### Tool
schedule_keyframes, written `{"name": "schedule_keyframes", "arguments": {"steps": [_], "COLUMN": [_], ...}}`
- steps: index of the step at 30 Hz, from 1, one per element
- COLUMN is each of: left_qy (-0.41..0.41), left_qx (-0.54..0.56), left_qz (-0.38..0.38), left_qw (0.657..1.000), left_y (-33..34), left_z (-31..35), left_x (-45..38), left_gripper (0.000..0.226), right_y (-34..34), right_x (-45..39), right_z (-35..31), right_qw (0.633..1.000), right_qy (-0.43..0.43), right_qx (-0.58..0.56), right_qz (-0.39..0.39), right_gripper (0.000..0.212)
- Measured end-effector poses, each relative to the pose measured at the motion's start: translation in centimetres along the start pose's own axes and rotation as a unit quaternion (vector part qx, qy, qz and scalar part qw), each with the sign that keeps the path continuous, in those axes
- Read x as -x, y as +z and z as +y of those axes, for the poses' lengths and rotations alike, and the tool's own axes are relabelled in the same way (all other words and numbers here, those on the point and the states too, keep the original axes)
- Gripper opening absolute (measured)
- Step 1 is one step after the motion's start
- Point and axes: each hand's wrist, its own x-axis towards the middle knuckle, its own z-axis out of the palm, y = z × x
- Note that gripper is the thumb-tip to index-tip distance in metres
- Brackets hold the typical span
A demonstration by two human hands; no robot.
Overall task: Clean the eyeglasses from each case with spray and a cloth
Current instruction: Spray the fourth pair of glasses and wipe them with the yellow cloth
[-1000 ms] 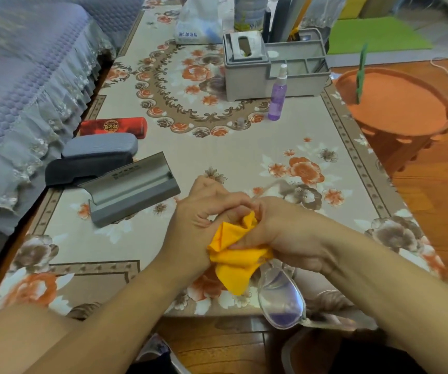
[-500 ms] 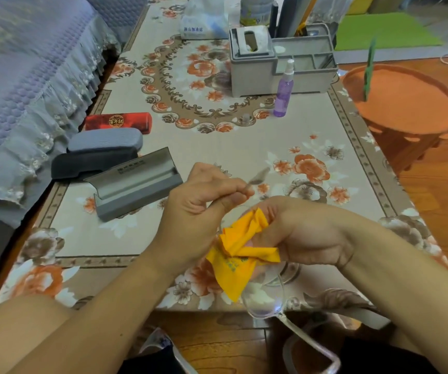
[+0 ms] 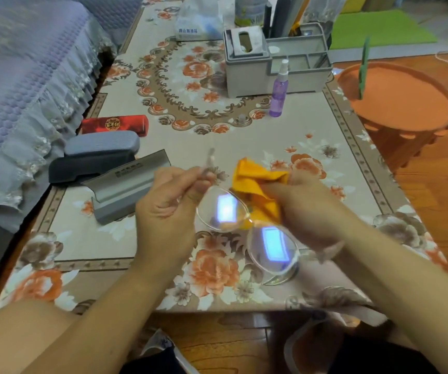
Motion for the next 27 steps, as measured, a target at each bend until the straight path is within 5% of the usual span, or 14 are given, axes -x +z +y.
{"name": "schedule_keyframes", "arguments": {"steps": [3, 9, 14, 24, 27], "left_qy": [0.017, 0.084, 0.141, 0.117, 0.125], "left_qx": [-0.001, -0.014, -0.051, -0.090, -0.112], "left_qz": [0.034, 0.004, -0.010, -0.049, -0.062], "left_qw": [0.999, 0.996, 0.989, 0.988, 0.984], "left_y": [-1.2, -1.0, -0.9, -0.4, -0.5], "left_z": [0.1, 0.7, 0.7, 0.3, 0.4], "left_x": [-0.6, -0.8, -0.4, -1.0, -1.2], "left_gripper": [0.013, 0.013, 0.011, 0.011, 0.012], "right_y": [-3.7, -6.9, -3.8, 0.8, 0.2], "right_x": [-0.9, -0.4, -0.1, 0.9, 0.8], "right_z": [-1.4, -2.3, -0.5, -0.2, -0.7], "right_qw": [0.999, 0.969, 0.927, 0.964, 0.945], "right_qy": [0.032, 0.128, 0.158, 0.111, 0.141], "right_qx": [-0.026, -0.064, -0.052, 0.029, -0.005], "right_qz": [-0.009, -0.203, -0.337, -0.240, -0.295], "right_gripper": [0.021, 0.054, 0.031, 0.017, 0.050]}}
